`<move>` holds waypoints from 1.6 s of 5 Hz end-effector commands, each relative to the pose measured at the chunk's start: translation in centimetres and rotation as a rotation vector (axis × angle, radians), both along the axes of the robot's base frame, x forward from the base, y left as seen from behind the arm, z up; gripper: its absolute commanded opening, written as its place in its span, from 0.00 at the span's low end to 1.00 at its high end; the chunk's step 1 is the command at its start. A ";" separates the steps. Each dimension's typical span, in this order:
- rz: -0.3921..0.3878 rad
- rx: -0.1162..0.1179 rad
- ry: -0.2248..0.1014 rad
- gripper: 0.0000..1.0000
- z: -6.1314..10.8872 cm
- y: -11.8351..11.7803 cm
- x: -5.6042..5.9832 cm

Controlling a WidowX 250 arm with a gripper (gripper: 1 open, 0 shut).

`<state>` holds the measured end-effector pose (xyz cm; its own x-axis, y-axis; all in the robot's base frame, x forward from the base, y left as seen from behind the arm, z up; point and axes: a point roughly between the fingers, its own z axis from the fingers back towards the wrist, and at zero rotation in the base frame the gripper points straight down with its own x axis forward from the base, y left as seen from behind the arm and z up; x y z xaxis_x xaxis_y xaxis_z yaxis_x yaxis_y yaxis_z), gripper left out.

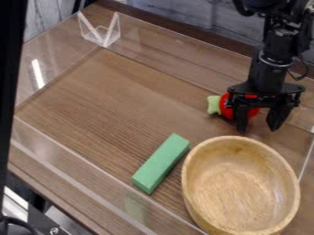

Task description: Move the red fruit to the left

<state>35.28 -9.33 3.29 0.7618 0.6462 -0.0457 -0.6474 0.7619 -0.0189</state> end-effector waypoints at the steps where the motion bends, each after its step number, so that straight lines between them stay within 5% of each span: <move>1: 0.061 -0.007 -0.074 0.00 2.5 0.5 0.9; 4: 0.199 -0.014 -0.080 0.00 2.3 5.9 0.9; 8: 0.208 -0.039 -0.090 0.00 4.2 8.5 2.0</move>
